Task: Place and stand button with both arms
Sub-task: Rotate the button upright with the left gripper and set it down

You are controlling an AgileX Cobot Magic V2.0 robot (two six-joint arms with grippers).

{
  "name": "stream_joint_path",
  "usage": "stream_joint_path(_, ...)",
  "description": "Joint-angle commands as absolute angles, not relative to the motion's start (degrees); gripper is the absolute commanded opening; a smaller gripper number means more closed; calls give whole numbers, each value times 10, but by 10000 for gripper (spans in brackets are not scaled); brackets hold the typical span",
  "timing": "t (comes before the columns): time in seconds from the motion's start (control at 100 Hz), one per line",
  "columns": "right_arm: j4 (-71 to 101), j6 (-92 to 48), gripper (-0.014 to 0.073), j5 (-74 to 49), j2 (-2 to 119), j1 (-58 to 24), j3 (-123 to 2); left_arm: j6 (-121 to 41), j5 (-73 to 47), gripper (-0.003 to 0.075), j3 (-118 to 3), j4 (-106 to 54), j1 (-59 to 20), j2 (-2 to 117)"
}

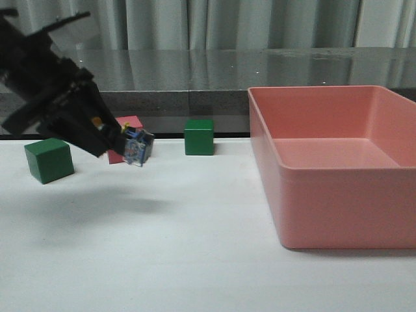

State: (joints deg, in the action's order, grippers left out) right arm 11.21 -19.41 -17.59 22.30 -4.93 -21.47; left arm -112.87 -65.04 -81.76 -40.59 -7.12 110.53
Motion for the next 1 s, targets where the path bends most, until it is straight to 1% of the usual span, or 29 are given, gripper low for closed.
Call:
stream_joint_path(0.0, 115, -196, -62, -128, 225, -51, -229, -1025, -647, -20, -861, -281, -104, 1036)
stream_joint_path(0.21, 115, -196, -62, -128, 225, -51, -229, -837, -628, -20, -883, -10, -194, 1014)
stream_joint_path(0.42, 115, -196, -62, -128, 225, -51, -229, -702, -618, -20, -883, 160, -282, 1040)
stream_joint_path(0.53, 115, -196, -62, -128, 225, -51, -229, -549, -603, -19, -883, 272, -322, 1061)
stream_joint_path(0.59, 115, -196, -62, -128, 225, -51, -229, -507, -611, -19, -883, 328, -340, 1075)
stream_joint_path(0.66, 115, -196, -62, -128, 225, -51, -229, -486, -621, -19, -883, 358, -355, 1090)
stream_joint_path(0.76, 115, -196, -62, -128, 225, -51, -229, -486, -627, -19, -883, 356, -364, 1107)
stream_joint_path(0.99, 115, -196, -62, -128, 225, -51, -229, -485, -653, -19, -883, 354, -365, 1129)
